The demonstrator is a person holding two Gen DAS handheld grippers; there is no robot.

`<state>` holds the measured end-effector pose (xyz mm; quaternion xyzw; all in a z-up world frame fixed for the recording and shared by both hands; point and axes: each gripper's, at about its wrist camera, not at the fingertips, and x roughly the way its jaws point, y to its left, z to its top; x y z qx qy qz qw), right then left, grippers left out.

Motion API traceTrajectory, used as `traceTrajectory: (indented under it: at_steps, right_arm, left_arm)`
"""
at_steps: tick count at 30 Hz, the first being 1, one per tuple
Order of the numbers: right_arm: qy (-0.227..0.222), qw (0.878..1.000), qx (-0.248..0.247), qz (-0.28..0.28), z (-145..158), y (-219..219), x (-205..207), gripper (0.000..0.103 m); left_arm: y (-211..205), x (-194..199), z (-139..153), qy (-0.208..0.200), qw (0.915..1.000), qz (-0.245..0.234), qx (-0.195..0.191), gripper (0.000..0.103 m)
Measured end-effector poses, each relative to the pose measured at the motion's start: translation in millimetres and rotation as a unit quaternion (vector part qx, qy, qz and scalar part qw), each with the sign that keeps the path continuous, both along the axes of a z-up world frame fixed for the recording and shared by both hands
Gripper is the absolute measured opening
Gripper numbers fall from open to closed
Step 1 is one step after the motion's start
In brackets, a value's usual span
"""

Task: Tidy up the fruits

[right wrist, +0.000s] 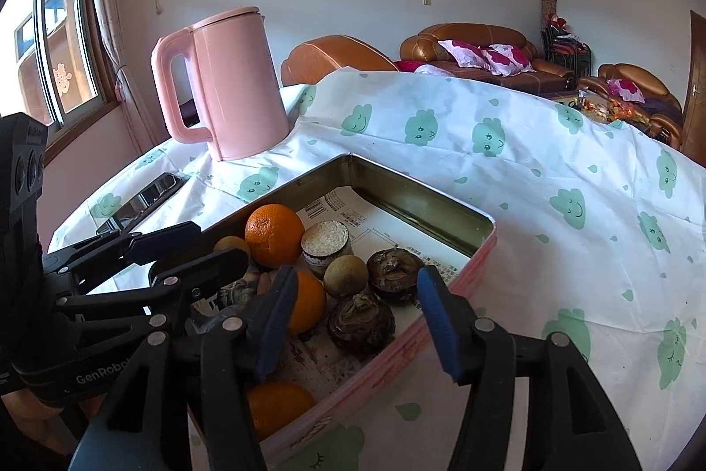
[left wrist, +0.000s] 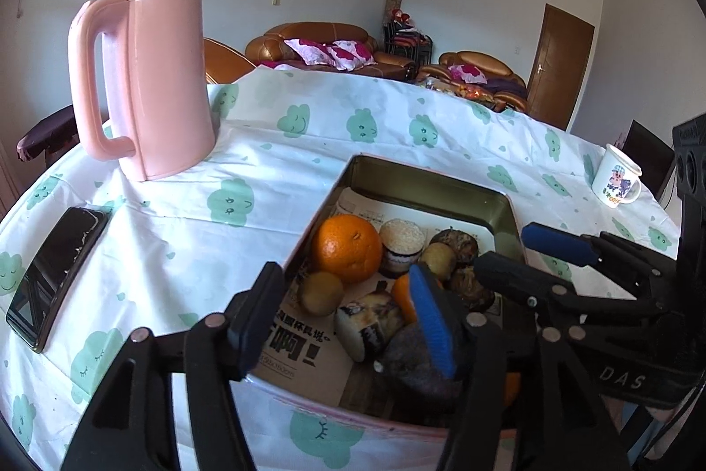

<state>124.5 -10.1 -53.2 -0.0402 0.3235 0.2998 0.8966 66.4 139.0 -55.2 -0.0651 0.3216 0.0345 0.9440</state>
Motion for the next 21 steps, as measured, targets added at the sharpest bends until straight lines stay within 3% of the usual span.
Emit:
traceTrajectory:
  at_steps: [2, 4, 21]
  right_arm:
    - [-0.005, 1.000, 0.012, -0.008, 5.9, -10.0, -4.1, 0.069]
    - [-0.010, 1.000, 0.016, -0.019, 11.3, -17.1, -8.3, 0.069]
    - [-0.063, 0.996, 0.025, -0.063, 36.7, -55.2, -46.2, 0.075]
  left_arm:
    - [1.1, -5.1, 5.4, -0.013, 0.9998, 0.013, 0.011, 0.094]
    - [3.5, -9.9, 10.8, -0.024, 0.9996, 0.015, 0.004, 0.101]
    - [-14.1, -25.5, 26.3, -0.045, 0.9989, 0.003, 0.013, 0.103]
